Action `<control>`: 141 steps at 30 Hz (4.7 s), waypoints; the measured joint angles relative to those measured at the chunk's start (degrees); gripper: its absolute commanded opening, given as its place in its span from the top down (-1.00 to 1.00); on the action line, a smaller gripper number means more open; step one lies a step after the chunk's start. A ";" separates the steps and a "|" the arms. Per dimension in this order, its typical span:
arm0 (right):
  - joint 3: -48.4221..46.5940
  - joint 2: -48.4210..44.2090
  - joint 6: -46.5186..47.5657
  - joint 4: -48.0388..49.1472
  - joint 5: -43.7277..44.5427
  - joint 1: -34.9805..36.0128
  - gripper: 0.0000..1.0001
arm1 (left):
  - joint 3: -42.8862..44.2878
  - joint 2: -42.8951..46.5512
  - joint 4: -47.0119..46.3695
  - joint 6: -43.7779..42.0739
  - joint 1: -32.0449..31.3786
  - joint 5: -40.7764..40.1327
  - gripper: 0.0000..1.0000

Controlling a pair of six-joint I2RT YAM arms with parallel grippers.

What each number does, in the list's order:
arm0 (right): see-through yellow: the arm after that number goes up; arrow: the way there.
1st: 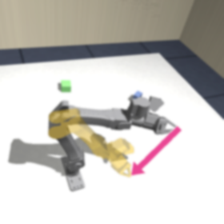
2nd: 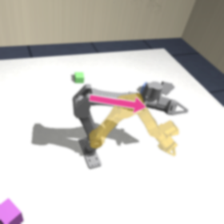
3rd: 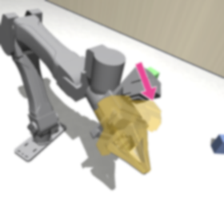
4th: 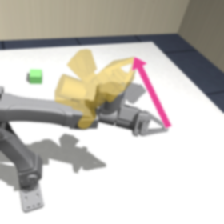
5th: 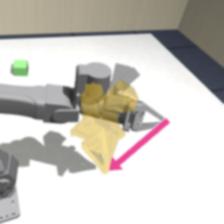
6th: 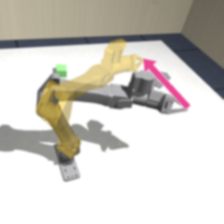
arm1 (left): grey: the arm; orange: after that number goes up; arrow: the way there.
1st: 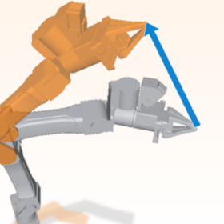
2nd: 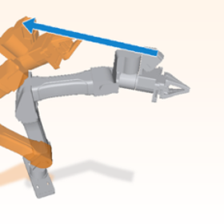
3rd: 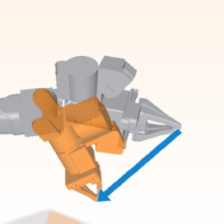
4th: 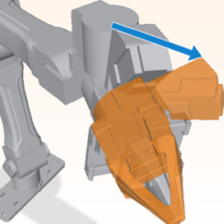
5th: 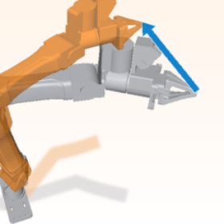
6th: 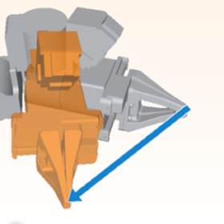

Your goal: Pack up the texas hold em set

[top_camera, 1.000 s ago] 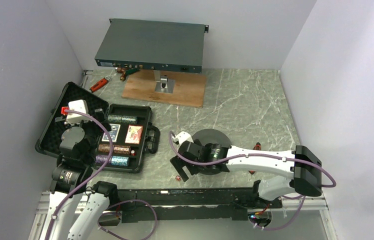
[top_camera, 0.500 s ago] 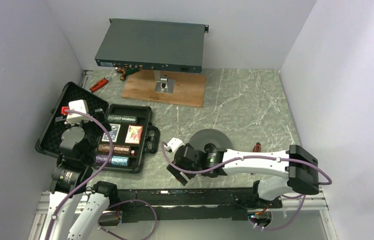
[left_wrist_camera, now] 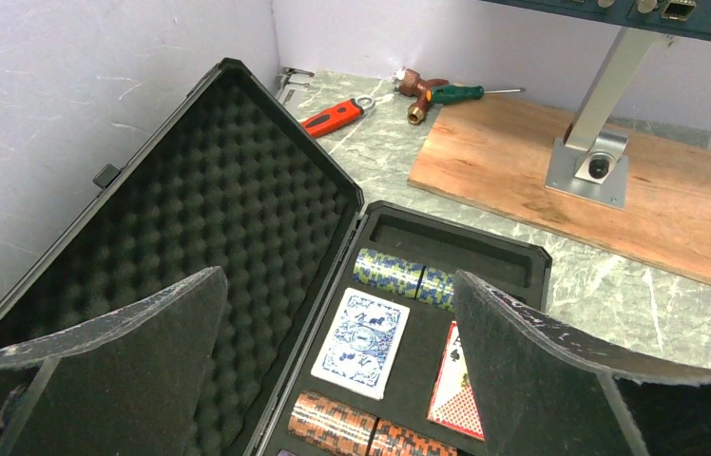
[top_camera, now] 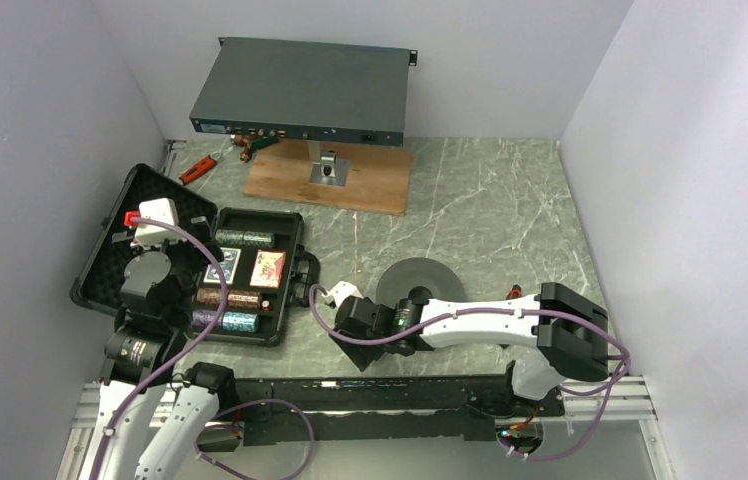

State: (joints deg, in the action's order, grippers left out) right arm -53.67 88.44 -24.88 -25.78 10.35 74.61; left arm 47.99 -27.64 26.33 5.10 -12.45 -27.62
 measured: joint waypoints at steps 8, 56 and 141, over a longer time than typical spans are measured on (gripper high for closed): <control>0.00 2.19 2.54 2.75 -2.95 0.02 -0.18 | 0.00 -0.33 0.00 0.02 0.00 0.04 -0.91; -2.21 7.19 7.50 4.39 -6.23 0.02 0.65 | 0.00 -0.35 0.00 0.00 0.00 0.02 -0.91; -48.30 35.28 10.43 1.11 -7.23 -0.33 0.97 | -1.16 6.23 -1.70 5.99 0.28 -23.74 -0.89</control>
State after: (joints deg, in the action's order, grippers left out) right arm -101.97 123.72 -14.46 -24.67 3.11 74.28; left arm 46.83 -21.41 24.62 11.09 -12.16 -51.35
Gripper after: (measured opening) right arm 0.241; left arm 0.950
